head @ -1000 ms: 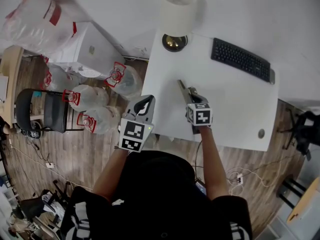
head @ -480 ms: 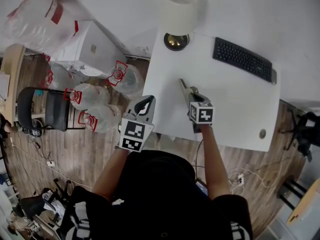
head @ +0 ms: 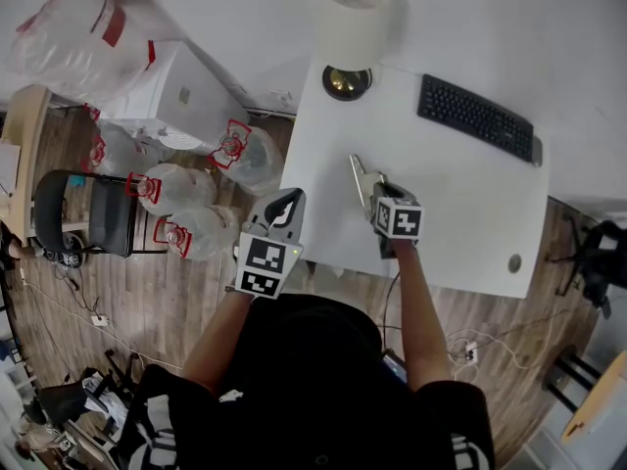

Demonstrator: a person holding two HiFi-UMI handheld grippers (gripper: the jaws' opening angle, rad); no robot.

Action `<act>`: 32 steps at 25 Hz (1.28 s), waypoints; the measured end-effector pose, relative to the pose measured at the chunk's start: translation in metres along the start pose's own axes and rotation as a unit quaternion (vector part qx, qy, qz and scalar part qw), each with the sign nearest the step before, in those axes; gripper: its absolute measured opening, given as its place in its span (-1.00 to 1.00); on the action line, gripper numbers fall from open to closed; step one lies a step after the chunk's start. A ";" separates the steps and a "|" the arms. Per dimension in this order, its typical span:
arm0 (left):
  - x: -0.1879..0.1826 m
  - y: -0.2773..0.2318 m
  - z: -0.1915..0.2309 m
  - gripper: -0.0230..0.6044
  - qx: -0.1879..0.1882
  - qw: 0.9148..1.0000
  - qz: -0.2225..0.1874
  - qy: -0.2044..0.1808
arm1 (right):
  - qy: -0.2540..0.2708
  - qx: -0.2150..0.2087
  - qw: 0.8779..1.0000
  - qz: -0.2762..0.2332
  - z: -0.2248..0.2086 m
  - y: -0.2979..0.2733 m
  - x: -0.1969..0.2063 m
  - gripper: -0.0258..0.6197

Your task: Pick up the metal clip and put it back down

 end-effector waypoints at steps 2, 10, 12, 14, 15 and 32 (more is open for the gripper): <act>0.001 0.000 0.000 -0.85 0.001 1.000 0.001 0.000 | -0.003 0.004 1.000 0.000 -0.002 -0.001 0.001 -0.70; 0.001 -0.001 0.003 -0.85 0.003 1.000 0.003 0.001 | -0.019 0.002 1.000 -0.003 -0.006 -0.004 0.005 -0.64; -0.001 -0.003 0.003 -0.85 0.005 1.000 0.000 0.002 | -0.022 0.003 1.000 0.002 -0.007 -0.004 0.007 -0.60; -0.004 -0.003 0.004 -0.85 0.008 1.000 -0.004 0.002 | -0.025 0.005 1.000 0.005 -0.006 -0.003 0.008 -0.58; -0.005 -0.003 0.004 -0.85 0.010 1.000 -0.006 0.001 | -0.026 0.006 1.000 0.005 -0.006 -0.002 0.009 -0.57; -0.032 0.001 0.010 -0.85 0.022 0.999 -0.047 -0.003 | -0.009 0.052 0.997 -0.051 0.001 0.061 -0.026 -0.63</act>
Point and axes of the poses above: the fingertips, and each gripper's own axes: y backward along the fingers, z to its left, x out of its underside, the point moved 3 cm from there along y, backward along the fingers, and after that the axes turned 4 degrees about -x, right-handed, at the moved point
